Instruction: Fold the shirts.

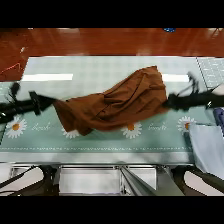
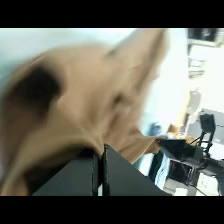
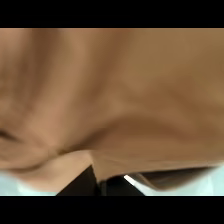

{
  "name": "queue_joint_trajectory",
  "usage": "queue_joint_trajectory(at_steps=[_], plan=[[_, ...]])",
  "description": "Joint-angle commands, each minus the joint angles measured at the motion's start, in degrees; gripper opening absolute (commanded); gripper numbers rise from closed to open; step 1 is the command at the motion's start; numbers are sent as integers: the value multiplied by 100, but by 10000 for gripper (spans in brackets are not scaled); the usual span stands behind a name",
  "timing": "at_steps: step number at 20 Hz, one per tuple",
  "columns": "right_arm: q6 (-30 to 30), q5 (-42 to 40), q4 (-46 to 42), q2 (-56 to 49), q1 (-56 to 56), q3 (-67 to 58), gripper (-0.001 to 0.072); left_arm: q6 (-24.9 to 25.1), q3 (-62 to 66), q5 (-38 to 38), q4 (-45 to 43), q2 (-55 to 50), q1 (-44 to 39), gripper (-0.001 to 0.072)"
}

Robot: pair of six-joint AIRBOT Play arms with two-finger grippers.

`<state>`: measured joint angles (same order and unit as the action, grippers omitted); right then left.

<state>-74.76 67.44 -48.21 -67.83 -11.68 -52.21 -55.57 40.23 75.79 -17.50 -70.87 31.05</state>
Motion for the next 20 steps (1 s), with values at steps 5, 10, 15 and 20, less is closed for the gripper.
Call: queue_joint_trajectory(at_steps=[5,10,15,20], plan=[[-369,92,-44,531,66,-4981,28,-846,3641,-317,1231,1279,-11,17],[-820,195,-907,1207,66,-6363,29,-2151,6450,-669,-1698,1856,2,16],[-1080,776,-2332,2308,68,-6360,29,-2531,7344,-748,-3698,2769,-118,17],[-1432,1816,-3353,2887,68,-6356,28,-3139,7342,-328,-6791,3469,-2317,17]])
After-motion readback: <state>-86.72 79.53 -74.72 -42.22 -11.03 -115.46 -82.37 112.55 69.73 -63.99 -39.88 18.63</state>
